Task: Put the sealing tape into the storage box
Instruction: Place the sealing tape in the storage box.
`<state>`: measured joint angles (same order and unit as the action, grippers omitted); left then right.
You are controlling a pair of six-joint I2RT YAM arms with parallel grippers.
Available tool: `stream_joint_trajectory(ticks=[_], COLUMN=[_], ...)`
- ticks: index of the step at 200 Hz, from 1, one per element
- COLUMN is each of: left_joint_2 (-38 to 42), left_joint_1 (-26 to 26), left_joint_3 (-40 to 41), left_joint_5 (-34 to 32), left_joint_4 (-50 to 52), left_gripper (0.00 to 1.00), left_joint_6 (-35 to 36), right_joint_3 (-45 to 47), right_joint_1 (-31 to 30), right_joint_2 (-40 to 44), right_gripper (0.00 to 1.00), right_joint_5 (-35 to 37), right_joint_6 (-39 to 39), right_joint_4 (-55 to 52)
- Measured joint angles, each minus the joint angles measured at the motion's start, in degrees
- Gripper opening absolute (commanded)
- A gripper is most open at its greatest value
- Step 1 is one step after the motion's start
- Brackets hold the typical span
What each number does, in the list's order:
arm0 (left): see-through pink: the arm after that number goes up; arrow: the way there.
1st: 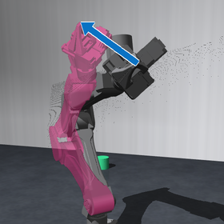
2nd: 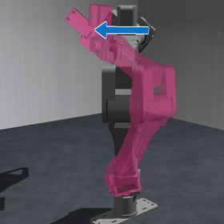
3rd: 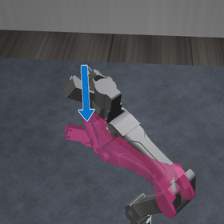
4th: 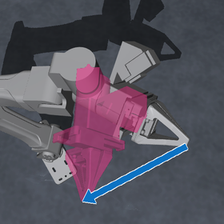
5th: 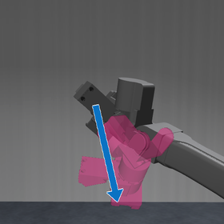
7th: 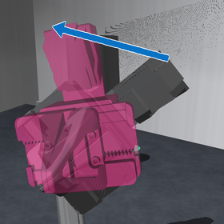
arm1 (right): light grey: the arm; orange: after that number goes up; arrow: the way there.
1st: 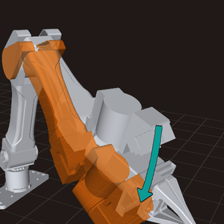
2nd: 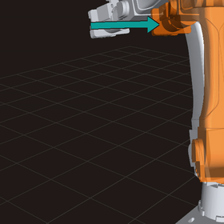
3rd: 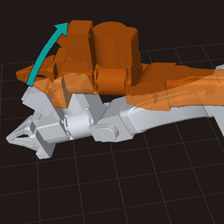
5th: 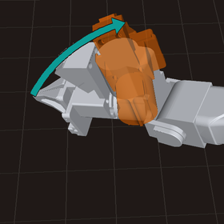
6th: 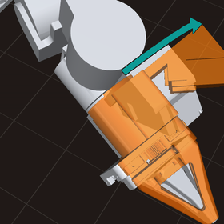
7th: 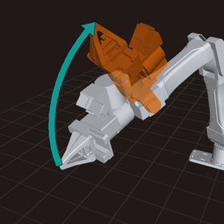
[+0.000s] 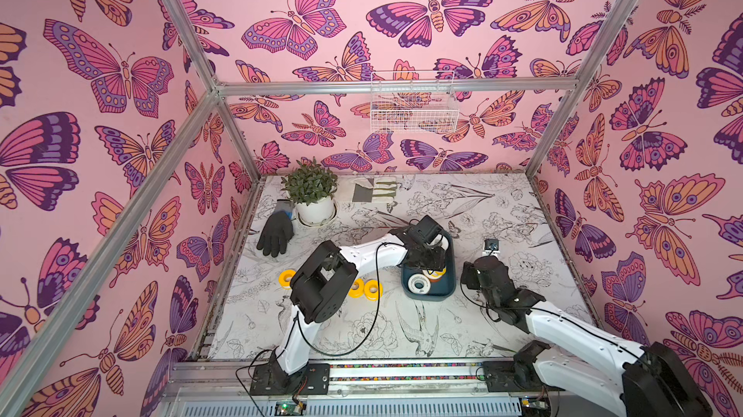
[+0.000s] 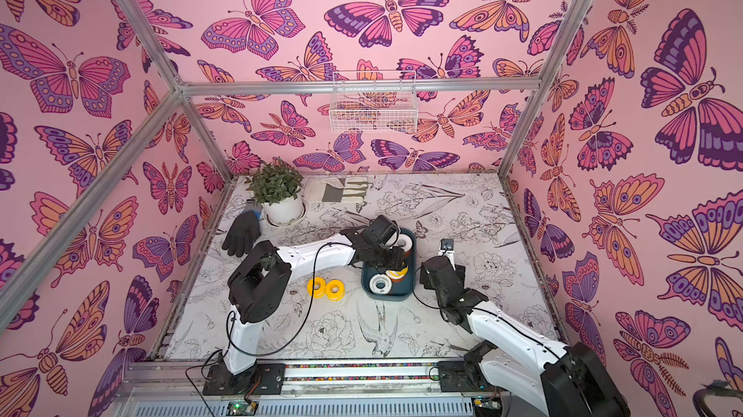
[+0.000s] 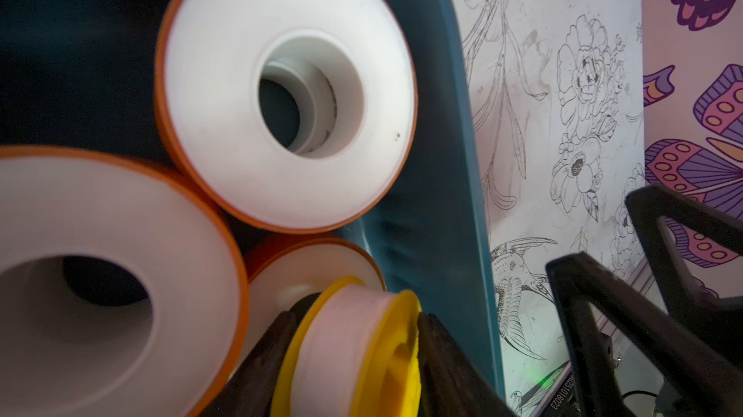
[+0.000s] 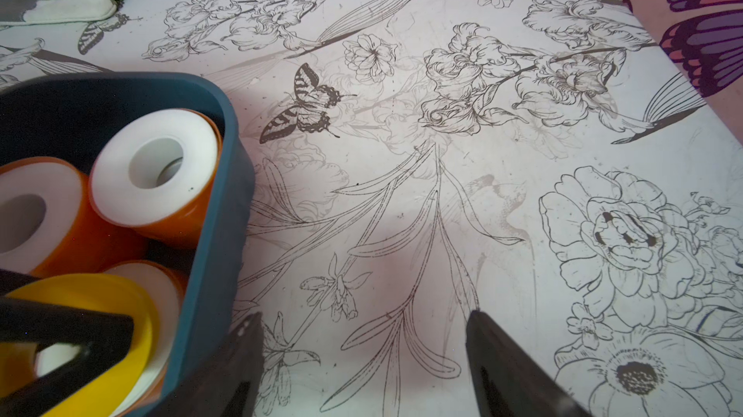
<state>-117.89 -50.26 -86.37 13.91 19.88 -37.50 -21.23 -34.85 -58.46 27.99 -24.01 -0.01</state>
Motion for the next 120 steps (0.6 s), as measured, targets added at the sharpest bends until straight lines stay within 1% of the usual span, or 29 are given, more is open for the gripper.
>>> stream_joint_trajectory(ticks=[36,70,120], left_joint_2=[2.6,5.1,5.5], left_joint_1=[0.0,0.0,0.0], left_joint_3=[0.3,1.4,2.3], left_joint_5=[-0.5,-2.2,-4.8], left_joint_4=[1.4,2.9,5.4], left_gripper=[0.56,0.56,0.56], left_joint_6=[0.5,1.1,1.5], right_joint_3=[-0.1,-0.6,-0.7], right_joint_1=[0.0,0.0,0.0], right_joint_2=[-0.3,-0.8,-0.9], right_gripper=[0.82,0.82,0.82], right_joint_5=[0.0,-0.2,-0.2], right_joint_6=[0.0,0.0,0.0], right_joint_4=[0.0,-0.2,-0.2])
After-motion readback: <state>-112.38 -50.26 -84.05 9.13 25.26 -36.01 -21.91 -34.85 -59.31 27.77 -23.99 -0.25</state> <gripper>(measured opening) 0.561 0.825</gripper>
